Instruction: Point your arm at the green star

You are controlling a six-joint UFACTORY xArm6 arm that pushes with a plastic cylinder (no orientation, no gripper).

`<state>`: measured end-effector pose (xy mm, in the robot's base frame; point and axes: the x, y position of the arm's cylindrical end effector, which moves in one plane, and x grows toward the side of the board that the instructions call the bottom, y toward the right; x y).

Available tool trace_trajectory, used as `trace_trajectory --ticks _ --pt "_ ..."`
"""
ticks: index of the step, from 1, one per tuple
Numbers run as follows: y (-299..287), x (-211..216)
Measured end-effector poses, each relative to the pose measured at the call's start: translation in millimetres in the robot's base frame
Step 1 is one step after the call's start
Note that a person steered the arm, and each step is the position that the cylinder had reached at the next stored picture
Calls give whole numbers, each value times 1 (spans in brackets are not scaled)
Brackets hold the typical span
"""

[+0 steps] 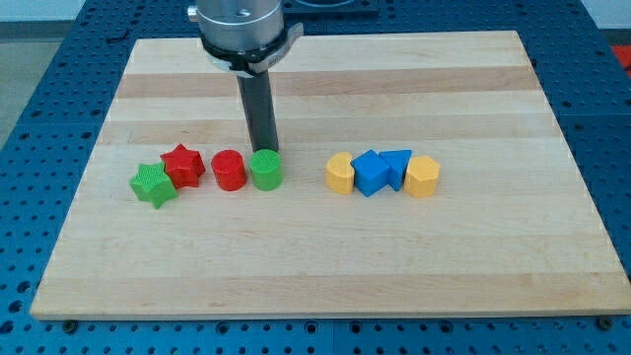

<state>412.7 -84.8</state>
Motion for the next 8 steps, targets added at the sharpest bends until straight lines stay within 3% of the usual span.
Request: trace_trajectory --ticks 1,2,5,8 --pt "-20 -44" --pt "-71 -57" --pt "-215 -9" --pt "-210 27"
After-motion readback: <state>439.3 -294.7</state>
